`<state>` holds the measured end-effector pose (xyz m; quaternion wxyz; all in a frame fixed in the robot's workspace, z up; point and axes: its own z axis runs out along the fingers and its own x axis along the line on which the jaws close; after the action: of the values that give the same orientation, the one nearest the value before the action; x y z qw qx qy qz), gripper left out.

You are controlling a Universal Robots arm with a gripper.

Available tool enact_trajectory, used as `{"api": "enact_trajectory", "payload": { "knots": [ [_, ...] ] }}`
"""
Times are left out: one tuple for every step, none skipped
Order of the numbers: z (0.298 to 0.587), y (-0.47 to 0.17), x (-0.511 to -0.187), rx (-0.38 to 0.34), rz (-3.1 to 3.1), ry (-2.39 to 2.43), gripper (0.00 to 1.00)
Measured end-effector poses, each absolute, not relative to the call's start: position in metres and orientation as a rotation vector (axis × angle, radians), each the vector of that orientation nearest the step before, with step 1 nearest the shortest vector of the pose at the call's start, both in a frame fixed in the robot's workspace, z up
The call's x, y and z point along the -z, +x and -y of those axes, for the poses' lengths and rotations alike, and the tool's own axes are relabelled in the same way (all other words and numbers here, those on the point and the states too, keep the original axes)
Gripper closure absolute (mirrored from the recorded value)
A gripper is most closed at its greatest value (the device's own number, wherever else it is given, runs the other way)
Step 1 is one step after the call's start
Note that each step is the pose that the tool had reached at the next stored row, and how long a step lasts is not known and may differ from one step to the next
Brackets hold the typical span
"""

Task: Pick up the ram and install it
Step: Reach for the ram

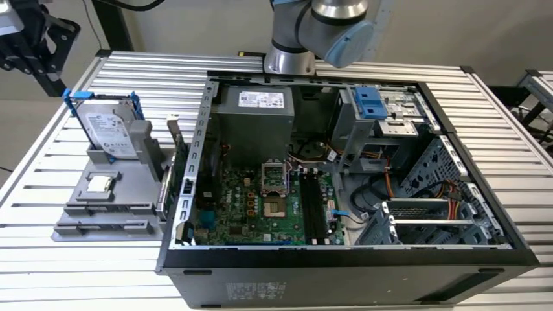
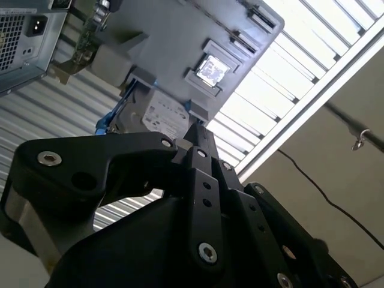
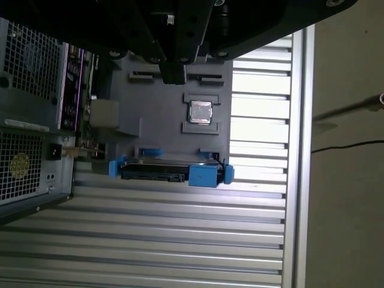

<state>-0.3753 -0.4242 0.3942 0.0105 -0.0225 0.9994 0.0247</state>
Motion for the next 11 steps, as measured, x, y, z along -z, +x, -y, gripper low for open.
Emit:
{"api": "enact_trajectory", "payload": {
  "knots": [
    [0.425,-0.375,-0.394,-0.077,-3.119,-0.07,1.0],
    [0.427,-0.375,-0.394,-0.077,-3.119,-0.07,1.0],
    [0.428,-0.375,-0.394,-0.077,-3.119,-0.07,1.0],
    [0.43,-0.375,-0.394,-0.077,-3.119,-0.07,1.0],
    [0.431,-0.375,-0.394,-0.077,-3.119,-0.07,1.0],
    [0.433,-0.375,-0.394,-0.077,-3.119,-0.069,1.0],
    [0.434,-0.375,-0.394,-0.077,-3.119,-0.069,1.0],
    [0.436,-0.375,-0.394,-0.077,-3.119,-0.069,1.0],
    [0.437,-0.374,-0.394,-0.077,-3.119,-0.069,1.0],
    [0.439,-0.374,-0.394,-0.077,-3.119,-0.069,1.0],
    [0.44,-0.374,-0.394,-0.077,-3.119,-0.069,1.0]
  ]
}}
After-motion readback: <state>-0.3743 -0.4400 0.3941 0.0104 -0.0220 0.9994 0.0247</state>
